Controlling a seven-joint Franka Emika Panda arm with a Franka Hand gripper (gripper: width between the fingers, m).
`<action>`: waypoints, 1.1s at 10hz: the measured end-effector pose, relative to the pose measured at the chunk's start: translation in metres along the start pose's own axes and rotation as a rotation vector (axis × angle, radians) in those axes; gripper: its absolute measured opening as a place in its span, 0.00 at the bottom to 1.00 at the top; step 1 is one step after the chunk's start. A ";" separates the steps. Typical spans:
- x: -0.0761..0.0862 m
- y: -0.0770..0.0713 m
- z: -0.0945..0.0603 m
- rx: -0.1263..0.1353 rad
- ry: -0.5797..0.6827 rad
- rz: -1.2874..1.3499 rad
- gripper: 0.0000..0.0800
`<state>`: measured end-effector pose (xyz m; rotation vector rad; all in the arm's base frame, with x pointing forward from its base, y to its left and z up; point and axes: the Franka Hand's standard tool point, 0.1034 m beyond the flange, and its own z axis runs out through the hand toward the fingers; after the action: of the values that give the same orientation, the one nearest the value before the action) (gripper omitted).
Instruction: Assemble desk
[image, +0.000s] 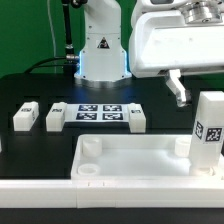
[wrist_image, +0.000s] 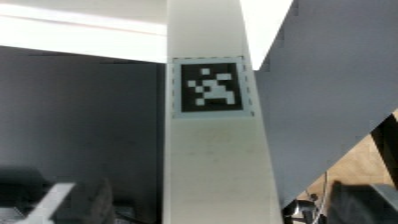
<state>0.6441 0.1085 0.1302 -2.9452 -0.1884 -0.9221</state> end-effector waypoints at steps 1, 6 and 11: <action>0.000 0.000 0.000 0.000 0.000 0.000 0.80; 0.000 0.000 0.000 0.000 -0.003 0.000 0.81; 0.005 -0.001 0.004 0.029 -0.290 0.020 0.81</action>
Offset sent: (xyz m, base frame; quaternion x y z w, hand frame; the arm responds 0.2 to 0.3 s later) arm 0.0000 0.0000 0.0000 0.0000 0.0000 0.0000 1.0000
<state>0.6503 0.1106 0.1304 -3.0330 -0.1807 -0.4816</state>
